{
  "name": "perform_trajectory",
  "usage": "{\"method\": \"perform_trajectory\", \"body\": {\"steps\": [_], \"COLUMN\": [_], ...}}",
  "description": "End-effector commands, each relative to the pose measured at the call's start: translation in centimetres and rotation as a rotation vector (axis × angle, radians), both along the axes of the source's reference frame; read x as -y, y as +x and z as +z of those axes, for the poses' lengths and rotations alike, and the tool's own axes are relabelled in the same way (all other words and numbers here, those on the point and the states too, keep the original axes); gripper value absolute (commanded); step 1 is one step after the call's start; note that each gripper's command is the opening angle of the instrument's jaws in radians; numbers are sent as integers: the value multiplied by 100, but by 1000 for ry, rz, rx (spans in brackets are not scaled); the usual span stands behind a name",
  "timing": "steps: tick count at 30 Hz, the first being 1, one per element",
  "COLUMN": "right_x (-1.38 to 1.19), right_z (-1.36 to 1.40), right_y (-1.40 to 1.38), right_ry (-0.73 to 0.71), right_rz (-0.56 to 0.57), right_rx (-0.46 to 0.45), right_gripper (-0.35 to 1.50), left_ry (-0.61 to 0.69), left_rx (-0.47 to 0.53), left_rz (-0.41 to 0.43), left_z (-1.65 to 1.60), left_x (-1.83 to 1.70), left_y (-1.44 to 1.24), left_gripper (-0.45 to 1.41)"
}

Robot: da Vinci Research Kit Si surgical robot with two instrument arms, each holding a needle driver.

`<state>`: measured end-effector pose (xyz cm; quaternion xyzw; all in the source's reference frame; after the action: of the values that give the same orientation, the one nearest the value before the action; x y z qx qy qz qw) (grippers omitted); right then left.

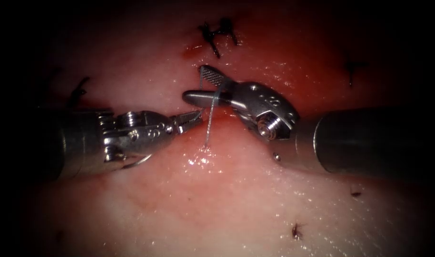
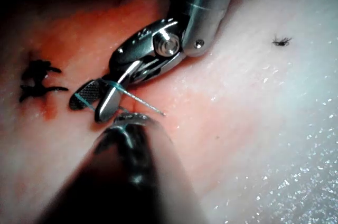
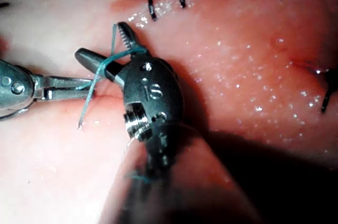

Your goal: Wound Closure

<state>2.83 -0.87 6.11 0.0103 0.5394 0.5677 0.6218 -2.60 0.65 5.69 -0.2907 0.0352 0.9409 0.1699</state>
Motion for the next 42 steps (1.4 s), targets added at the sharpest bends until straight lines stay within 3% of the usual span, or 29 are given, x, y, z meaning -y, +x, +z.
{"method": "perform_trajectory", "body": {"steps": [1,3,15,20,27,34,42], "right_x": [3,3,11,33,71,107,138], "right_z": [4,1,-38,-46,-57,-74,-79], "right_y": [14,17,28,36,27,23,27], "right_ry": [2,6,-19,-62,-95,-154,-136], "right_rz": [-1,-3,-14,-54,-62,-55,-50], "right_rx": [-4,-3,2,29,187,320,391], "right_gripper": [44,-33,-35,-35,-35,-35,-35], "left_ry": [3,3,23,50,76,90,59], "left_rx": [2,2,-3,-7,-43,-54,-55], "left_rz": [2,3,-13,-34,-50,-69,-109], "left_z": [5,5,3,-1,-7,-5,-12], "left_x": [3,2,-7,-30,-78,-115,-188], "left_y": [-5,-5,6,19,41,45,52], "left_gripper": [-45,-45,-45,-45,-45,-45,-45]}}
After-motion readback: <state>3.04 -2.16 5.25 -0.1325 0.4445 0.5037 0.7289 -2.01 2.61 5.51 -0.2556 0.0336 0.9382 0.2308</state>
